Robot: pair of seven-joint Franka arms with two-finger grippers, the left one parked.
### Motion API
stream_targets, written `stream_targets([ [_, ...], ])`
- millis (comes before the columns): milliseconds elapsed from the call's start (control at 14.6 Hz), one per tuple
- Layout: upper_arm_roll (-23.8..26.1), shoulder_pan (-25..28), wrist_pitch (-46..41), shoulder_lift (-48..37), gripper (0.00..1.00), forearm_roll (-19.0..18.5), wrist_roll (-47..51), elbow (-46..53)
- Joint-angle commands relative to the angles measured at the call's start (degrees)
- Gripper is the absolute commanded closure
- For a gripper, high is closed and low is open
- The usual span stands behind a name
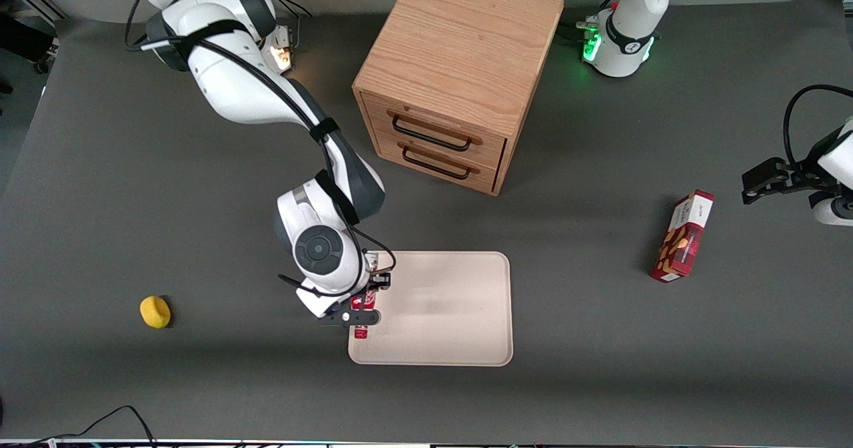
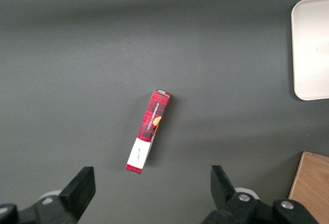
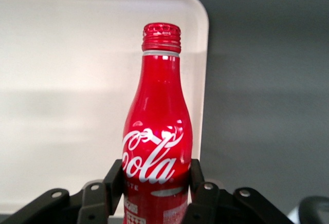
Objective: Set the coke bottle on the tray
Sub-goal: 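Carry the upright bottle over the cream tray, then lower the bottle onto the tray and open the right gripper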
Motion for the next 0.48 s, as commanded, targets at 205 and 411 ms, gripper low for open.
stream_targets([
  [205,-0.8,0.1,3.3,4.2,1.0,0.0,-6.3,3.4],
  [411,-0.8,-0.2,5.0,4.7,1.0,0.2,-5.4,3.3],
])
